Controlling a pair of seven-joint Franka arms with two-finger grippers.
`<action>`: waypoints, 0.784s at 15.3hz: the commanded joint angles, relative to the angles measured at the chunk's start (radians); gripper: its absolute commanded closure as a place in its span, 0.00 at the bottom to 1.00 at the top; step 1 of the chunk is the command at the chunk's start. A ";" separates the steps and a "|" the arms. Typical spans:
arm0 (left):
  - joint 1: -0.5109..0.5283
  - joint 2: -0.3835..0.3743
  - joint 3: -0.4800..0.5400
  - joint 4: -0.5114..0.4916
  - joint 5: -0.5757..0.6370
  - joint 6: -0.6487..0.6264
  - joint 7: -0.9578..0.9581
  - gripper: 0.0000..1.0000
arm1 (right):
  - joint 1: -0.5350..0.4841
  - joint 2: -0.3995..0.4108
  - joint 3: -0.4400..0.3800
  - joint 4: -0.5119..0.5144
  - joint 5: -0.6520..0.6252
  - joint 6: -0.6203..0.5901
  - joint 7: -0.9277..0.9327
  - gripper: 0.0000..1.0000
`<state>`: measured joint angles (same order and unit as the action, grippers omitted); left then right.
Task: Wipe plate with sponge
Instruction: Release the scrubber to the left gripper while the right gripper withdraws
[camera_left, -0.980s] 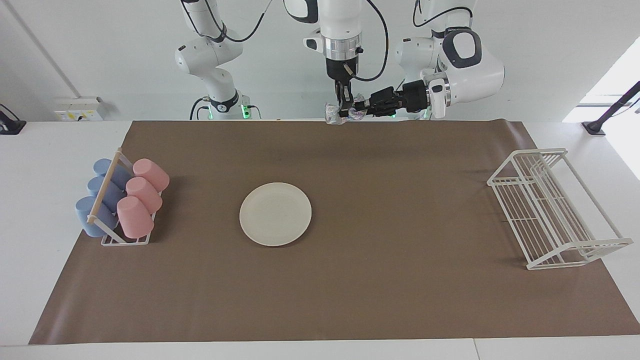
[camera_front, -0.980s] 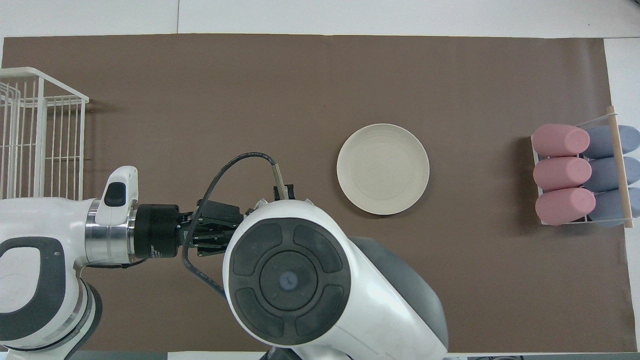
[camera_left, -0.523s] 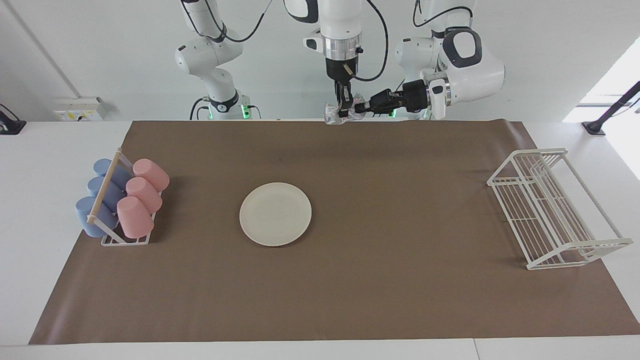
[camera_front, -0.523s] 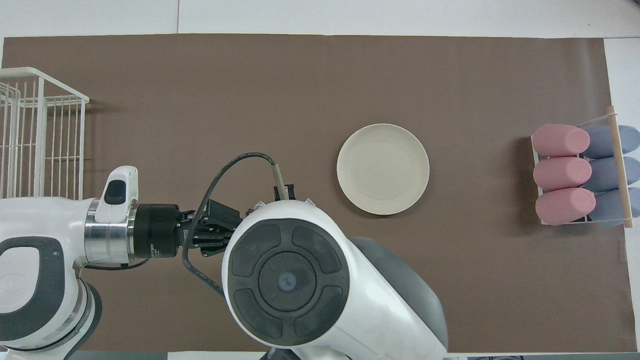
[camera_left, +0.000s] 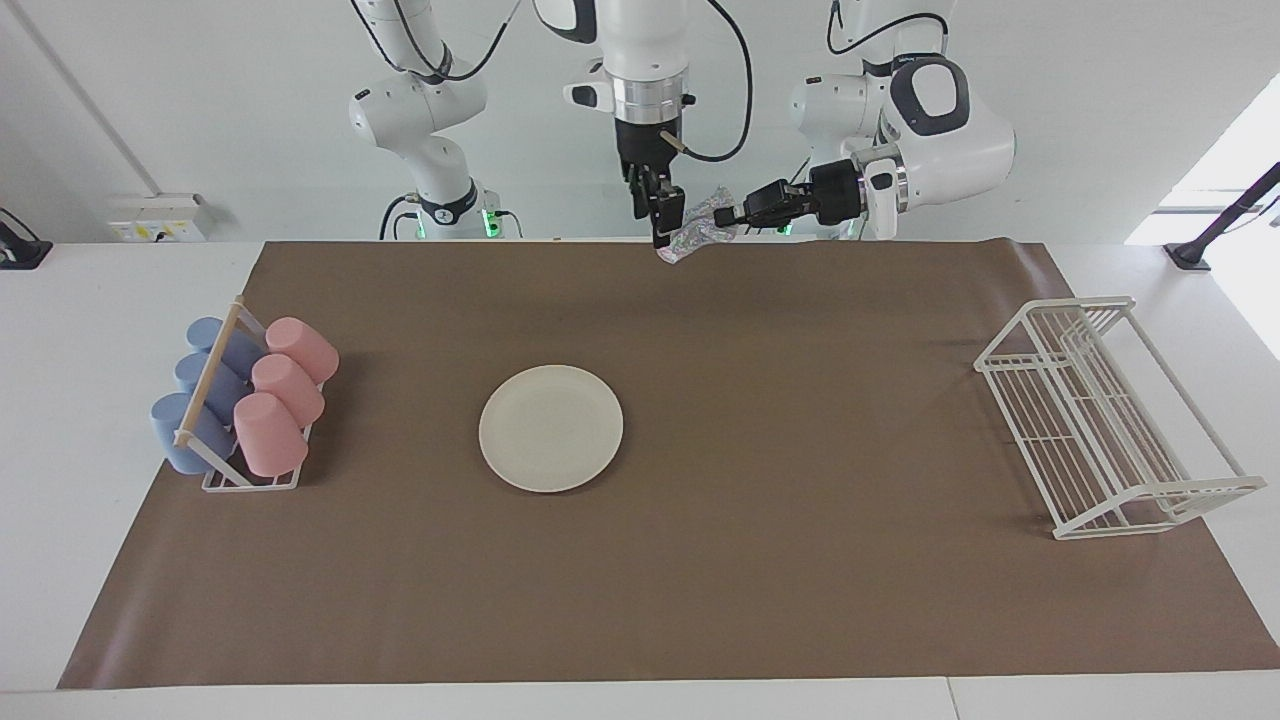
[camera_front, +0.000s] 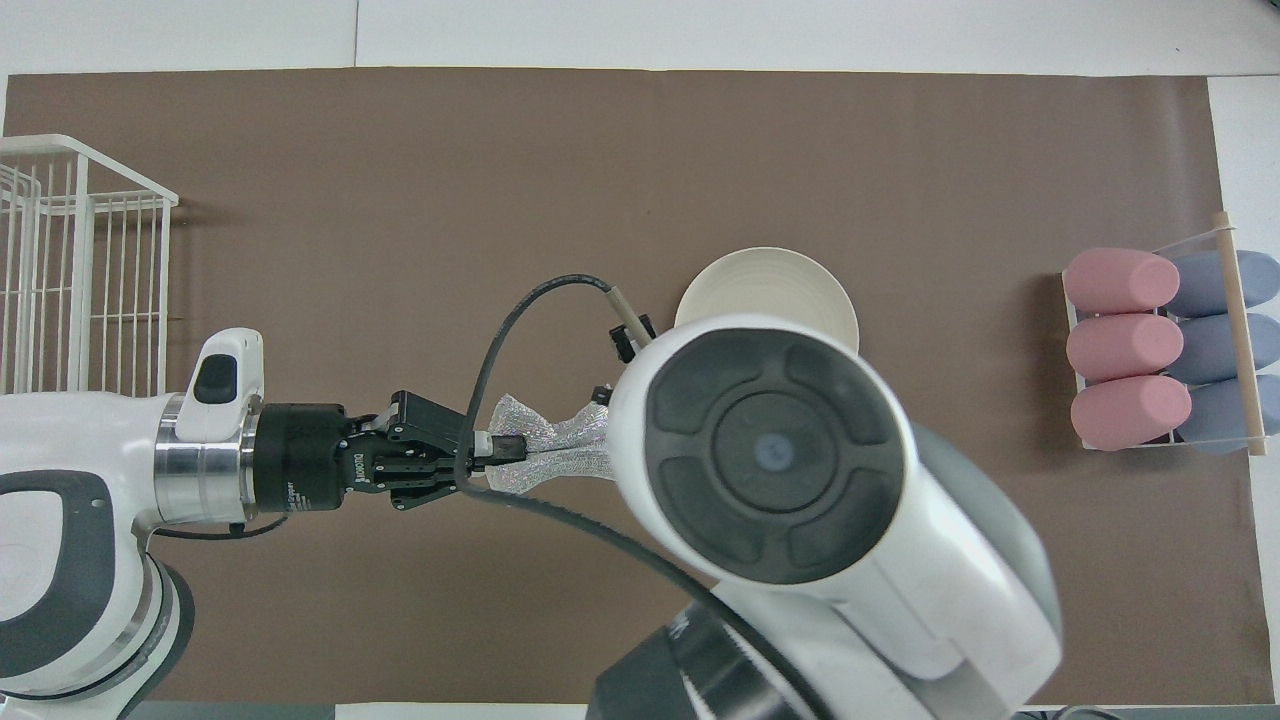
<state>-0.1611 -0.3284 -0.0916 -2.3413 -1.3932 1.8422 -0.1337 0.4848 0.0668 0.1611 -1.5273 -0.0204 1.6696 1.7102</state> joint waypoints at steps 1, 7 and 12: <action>0.012 0.006 0.001 0.011 0.040 -0.009 -0.024 1.00 | -0.096 -0.065 0.008 -0.070 -0.001 -0.030 -0.327 0.00; -0.006 0.096 -0.037 0.138 0.418 0.081 -0.247 1.00 | -0.308 -0.088 0.001 -0.057 0.002 -0.068 -0.898 0.00; -0.024 0.183 -0.088 0.292 0.855 0.049 -0.495 1.00 | -0.466 -0.088 0.000 -0.054 0.014 -0.085 -1.222 0.00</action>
<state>-0.1658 -0.1923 -0.1719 -2.1139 -0.6780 1.9102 -0.5634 0.0704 -0.0013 0.1487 -1.5610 -0.0195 1.5906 0.5964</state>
